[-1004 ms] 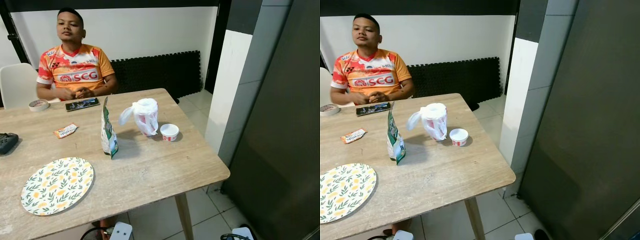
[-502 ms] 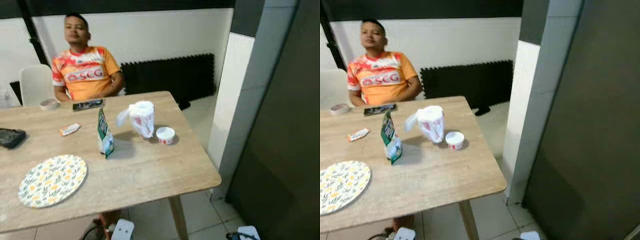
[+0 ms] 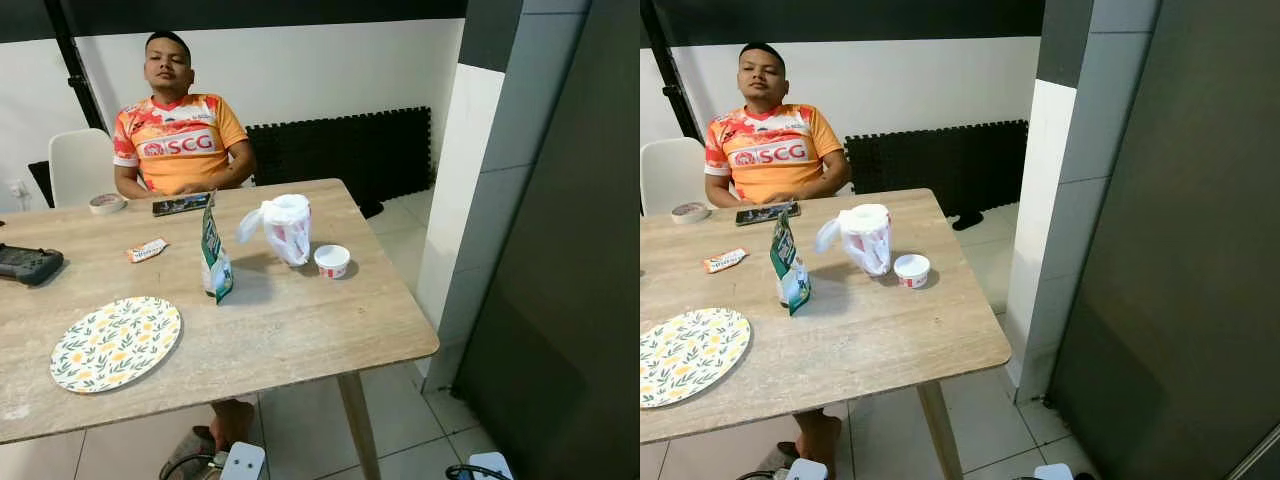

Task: Restocking fridge

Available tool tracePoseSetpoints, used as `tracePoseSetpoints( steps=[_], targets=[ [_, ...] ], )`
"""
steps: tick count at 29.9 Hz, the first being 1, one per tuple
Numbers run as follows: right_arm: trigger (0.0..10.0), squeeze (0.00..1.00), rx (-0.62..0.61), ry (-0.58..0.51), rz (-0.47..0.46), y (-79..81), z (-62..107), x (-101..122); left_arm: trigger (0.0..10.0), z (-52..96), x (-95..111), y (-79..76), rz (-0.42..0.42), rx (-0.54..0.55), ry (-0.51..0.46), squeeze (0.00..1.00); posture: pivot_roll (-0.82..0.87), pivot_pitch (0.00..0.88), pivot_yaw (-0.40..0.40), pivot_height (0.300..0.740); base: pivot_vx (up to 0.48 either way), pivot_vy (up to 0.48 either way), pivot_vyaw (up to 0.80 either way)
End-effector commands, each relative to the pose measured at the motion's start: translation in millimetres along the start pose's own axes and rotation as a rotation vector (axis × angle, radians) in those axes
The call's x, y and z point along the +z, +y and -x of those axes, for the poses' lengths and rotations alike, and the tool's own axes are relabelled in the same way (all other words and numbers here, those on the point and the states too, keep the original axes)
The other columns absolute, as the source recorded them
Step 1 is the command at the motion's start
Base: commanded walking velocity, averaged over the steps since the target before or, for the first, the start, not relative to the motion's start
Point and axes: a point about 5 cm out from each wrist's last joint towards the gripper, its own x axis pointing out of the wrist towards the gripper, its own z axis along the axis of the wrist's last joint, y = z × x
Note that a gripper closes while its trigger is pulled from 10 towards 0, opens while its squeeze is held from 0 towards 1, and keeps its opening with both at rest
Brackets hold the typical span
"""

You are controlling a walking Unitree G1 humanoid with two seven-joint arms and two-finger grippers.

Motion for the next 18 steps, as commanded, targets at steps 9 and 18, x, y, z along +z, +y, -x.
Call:
tracePoseSetpoints(
  steps=[9, 18],
  targets=[
    [10.0, 0.0, 0.003, 0.015, -0.017, -0.3, 0.5, -4.0, 10.0, -0.1, -0.5, 0.5, 0.006, 0.0, 0.003, 0.0, -0.03, 0.096, 0.006, 0.74, 0.0, 0.0, -0.79],
    [10.0, 0.0, 0.004, 0.013, -0.019, -0.4, 0.3, -2.8, 10.0, 0.2, -1.1, 0.6, 0.005, -0.001, 0.002, 0.0, -0.03, 0.094, 0.007, 0.74, 0.0, 0.0, -0.79]
  ],
)
